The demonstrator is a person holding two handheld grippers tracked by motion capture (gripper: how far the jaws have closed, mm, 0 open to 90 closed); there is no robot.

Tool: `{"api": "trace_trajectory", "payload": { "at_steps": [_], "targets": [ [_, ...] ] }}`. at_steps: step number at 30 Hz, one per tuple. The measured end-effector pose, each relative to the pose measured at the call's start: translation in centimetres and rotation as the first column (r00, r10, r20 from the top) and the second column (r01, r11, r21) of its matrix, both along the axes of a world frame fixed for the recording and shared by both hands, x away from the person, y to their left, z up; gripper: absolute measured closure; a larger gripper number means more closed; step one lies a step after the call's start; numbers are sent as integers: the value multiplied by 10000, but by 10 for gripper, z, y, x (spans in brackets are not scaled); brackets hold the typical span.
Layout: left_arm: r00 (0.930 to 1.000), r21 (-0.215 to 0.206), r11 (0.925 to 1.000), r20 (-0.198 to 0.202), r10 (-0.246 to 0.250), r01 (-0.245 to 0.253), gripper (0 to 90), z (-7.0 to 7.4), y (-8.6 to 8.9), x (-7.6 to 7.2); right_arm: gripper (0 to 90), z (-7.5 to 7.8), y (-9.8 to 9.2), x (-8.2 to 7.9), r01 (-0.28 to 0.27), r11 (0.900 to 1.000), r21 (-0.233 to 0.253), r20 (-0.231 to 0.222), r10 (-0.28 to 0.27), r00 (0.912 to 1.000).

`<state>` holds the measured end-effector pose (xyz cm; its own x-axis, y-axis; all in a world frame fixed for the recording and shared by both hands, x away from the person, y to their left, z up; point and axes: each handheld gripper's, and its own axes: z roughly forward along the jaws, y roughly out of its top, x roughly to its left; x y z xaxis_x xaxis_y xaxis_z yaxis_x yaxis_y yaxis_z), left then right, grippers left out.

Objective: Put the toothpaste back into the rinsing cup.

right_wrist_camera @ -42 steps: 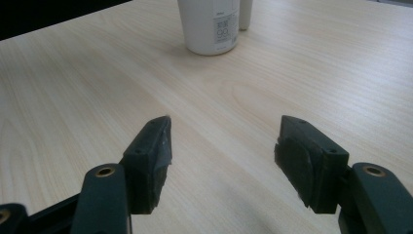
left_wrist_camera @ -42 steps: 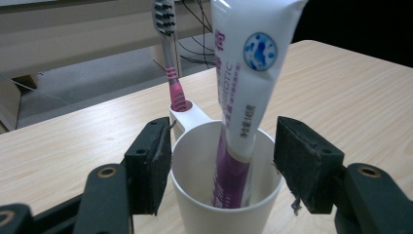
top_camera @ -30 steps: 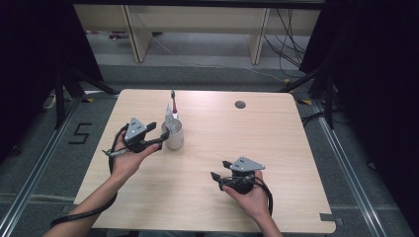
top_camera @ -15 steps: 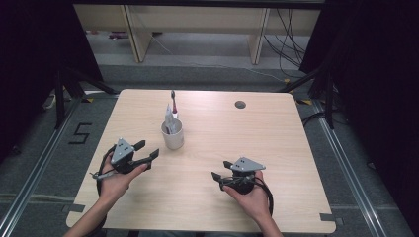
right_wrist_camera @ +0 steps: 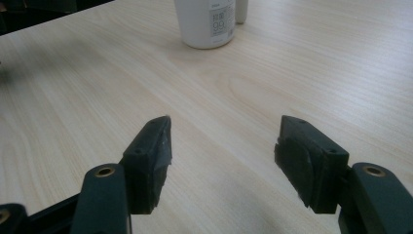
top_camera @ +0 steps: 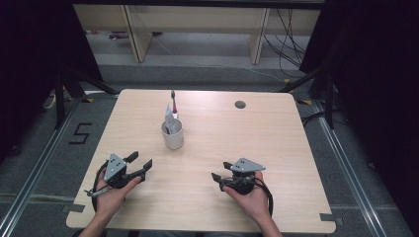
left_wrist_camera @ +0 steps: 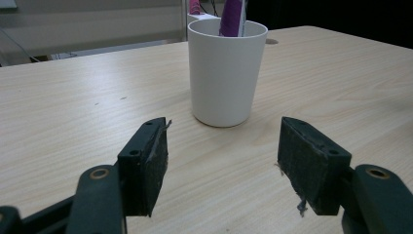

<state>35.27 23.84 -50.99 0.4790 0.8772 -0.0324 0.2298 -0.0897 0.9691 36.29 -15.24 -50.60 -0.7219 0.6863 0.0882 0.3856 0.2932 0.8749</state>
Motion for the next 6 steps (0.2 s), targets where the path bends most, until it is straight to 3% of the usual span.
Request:
{"api": "trace_trajectory", "payload": {
  "at_steps": [2, 3, 5, 6],
  "targets": [
    [9998, -34, 10000, 172, 86, -85, 356, -1, 1, -1, 382, 0, -2, 0, 62, 9998, -208, 159, -58, 9999],
    [9998, -136, 9999, 204, 54, -51, 356, -2, 0, -1, 382, 0, -1, -2, 215, 9997, -85, -204, -216, 9996],
    [9999, -65, 10000, 142, 44, -43, 356, -3, 0, -1, 382, -1, 0, -1, 131, 9999, -63, -160, -132, 9998],
    [9998, -72, 10000, 185, -26, 28, 356, -5, -2, -1, 382, -1, -1, 1, 42, 9998, -212, 110, -40, 9999]
  ]
}}
